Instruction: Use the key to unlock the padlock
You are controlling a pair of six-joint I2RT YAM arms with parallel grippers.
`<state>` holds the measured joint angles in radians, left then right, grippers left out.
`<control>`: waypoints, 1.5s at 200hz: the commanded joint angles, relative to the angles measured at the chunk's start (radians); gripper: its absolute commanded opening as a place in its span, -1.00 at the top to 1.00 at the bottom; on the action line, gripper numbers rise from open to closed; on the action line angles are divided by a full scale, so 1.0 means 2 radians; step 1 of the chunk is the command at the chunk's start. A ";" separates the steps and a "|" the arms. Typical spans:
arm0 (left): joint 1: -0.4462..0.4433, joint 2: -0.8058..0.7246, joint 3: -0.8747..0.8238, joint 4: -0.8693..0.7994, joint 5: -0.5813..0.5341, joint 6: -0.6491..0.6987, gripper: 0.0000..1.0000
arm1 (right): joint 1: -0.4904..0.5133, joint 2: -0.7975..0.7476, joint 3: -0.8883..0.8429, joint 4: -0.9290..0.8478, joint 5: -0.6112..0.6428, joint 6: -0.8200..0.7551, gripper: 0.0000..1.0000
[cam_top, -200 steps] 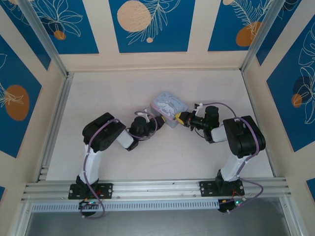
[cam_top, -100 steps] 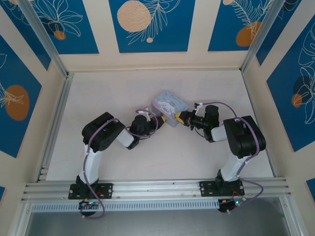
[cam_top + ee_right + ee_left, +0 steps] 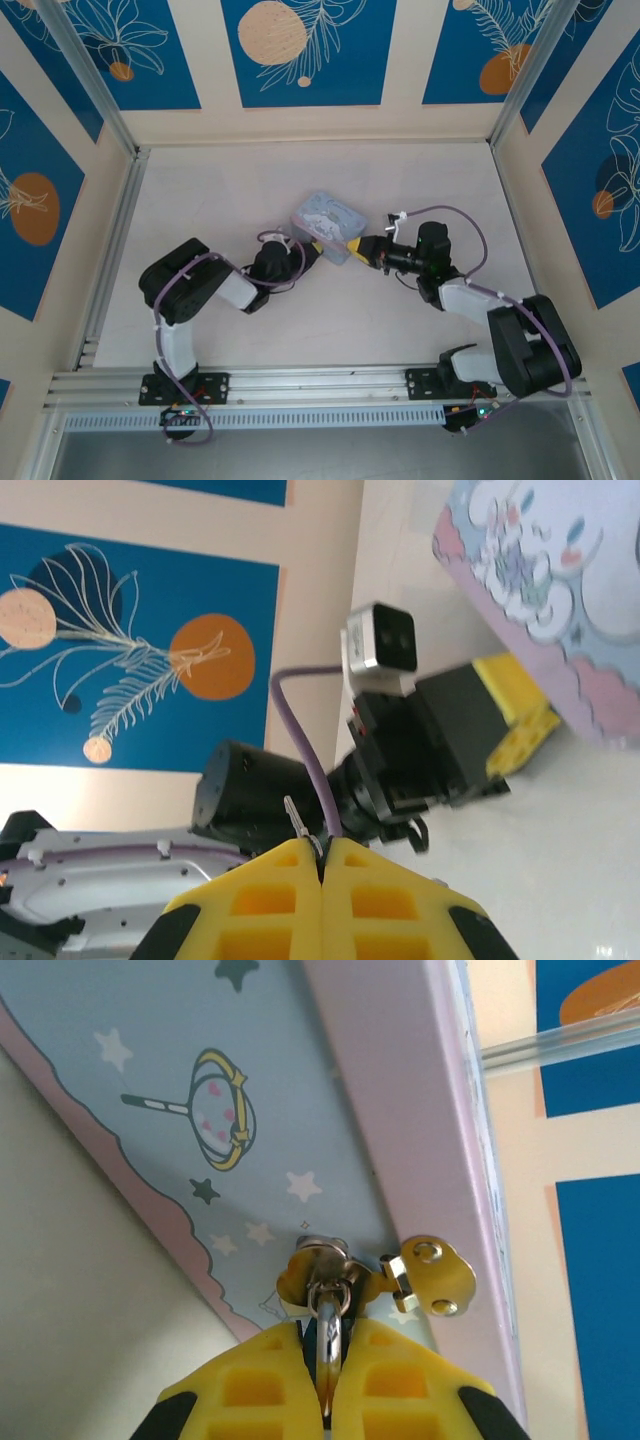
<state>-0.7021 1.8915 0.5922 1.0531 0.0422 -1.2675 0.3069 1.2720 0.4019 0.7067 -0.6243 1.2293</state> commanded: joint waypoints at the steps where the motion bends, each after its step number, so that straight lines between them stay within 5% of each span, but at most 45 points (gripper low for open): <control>1: 0.000 -0.040 -0.001 0.020 -0.013 -0.025 1.00 | 0.017 -0.030 -0.016 -0.074 0.005 -0.011 1.00; 69: -0.001 -0.062 0.018 0.046 0.048 -0.057 1.00 | 0.033 -0.044 -0.013 -0.116 0.011 0.008 1.00; 300: -0.054 -0.095 0.002 0.041 -0.038 -0.125 1.00 | 0.033 0.046 0.043 -0.073 0.080 0.076 1.00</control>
<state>-0.7944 1.7306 0.5972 1.0767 -0.0097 -1.5105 0.3729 1.3483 0.4564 0.5381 -0.4808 1.3647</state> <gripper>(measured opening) 0.052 0.050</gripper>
